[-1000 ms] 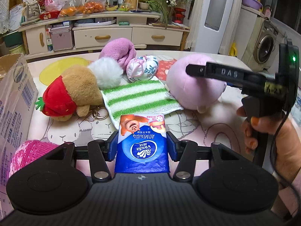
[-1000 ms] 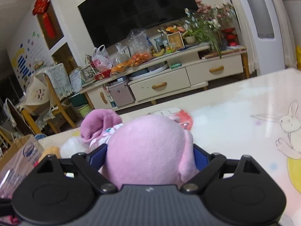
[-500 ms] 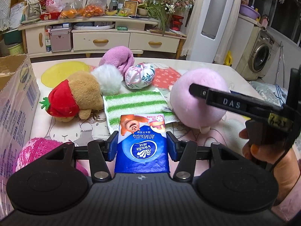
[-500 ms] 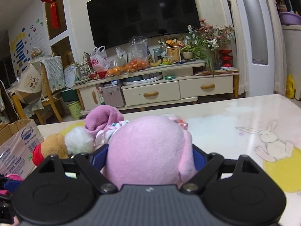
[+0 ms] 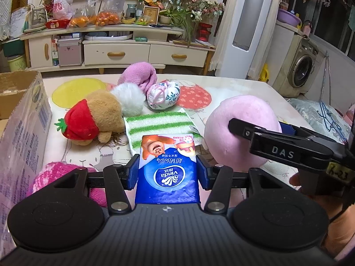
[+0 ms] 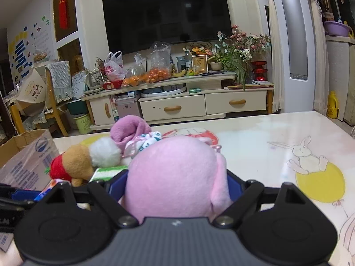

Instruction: Organize soft objects

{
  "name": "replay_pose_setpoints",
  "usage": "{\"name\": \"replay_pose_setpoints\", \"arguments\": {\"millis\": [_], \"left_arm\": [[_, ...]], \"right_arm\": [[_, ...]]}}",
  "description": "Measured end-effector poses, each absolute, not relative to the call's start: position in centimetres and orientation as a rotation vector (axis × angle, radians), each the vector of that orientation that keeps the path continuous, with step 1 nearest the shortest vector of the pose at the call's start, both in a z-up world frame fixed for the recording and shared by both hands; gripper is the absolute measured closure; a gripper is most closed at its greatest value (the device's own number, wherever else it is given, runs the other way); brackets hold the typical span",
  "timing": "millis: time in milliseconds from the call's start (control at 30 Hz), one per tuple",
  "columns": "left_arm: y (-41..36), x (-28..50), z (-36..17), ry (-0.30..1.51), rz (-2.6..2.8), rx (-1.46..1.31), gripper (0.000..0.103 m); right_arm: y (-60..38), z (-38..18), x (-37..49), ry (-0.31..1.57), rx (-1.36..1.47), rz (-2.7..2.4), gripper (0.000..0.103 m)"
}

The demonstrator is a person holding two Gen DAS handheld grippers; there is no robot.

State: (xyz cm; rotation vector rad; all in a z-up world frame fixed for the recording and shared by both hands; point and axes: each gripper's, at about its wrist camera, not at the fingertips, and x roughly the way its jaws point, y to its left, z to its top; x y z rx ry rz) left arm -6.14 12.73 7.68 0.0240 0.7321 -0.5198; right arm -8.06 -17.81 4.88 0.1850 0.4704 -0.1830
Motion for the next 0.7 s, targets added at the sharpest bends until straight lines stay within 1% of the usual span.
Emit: {"name": "replay_pose_setpoints", "arguments": {"millis": [333, 700], "left_arm": [[14.4, -6.6, 9.2, 0.678, -0.476, 0.034, 0.040], [17.7, -7.1, 11.6, 0.603, -0.401, -0.016, 0.040]], "right_arm": [[-15.5, 7.0, -9.4, 0.444, 0.179, -0.171, 0.016], [-11.3, 11.4, -9.1, 0.376, 0.127, -0.095, 0.016]]}}
